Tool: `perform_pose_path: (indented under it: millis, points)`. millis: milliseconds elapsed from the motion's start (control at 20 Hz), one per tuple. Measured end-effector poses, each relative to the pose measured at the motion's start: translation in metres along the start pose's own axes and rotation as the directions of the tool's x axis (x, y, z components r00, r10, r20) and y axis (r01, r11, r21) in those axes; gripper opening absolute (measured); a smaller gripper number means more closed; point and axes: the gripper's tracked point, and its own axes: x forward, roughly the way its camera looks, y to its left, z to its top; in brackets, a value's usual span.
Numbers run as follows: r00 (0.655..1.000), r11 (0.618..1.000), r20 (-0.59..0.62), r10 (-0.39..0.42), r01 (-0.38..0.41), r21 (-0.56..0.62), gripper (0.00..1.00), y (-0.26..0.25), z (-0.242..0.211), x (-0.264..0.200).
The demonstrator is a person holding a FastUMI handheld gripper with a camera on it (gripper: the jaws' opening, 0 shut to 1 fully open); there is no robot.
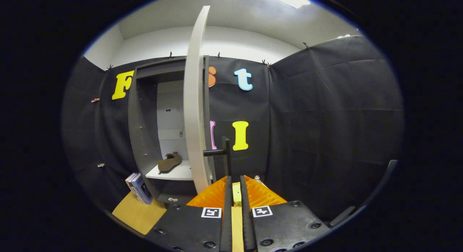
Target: Open the shoe cabinet door, grab the shoes and put them into the shoe cabinet, then close the shoe cabinet door.
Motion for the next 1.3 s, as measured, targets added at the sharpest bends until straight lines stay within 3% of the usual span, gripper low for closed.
perform_pose_path:
  millis: [250, 450, 600, 800, 950, 1000, 1300]
  points:
    - [1.000, 0.999, -0.008, -0.001, 0.001, -0.038, 0.16, 0.006, -0.002, -0.007]
    - [0.999, 0.999, -0.029, 0.032, -0.033, -0.039, 0.25, 0.019, -0.002, -0.023]
    - [0.996, 0.996, -0.041, 0.076, -0.078, -0.053, 0.51, 0.038, -0.007, -0.040]
    - [0.979, 0.980, -0.111, 0.170, -0.179, -0.083, 0.78, 0.080, -0.037, -0.055]
    - [0.949, 0.966, -0.206, 0.238, -0.253, -0.053, 0.97, 0.119, -0.079, -0.056]
    - [0.938, 0.963, -0.244, 0.247, -0.266, -0.049, 0.99, 0.128, -0.095, -0.054]
    - [0.825, 0.937, -0.466, 0.320, -0.347, 0.031, 0.99, 0.187, -0.208, -0.037]
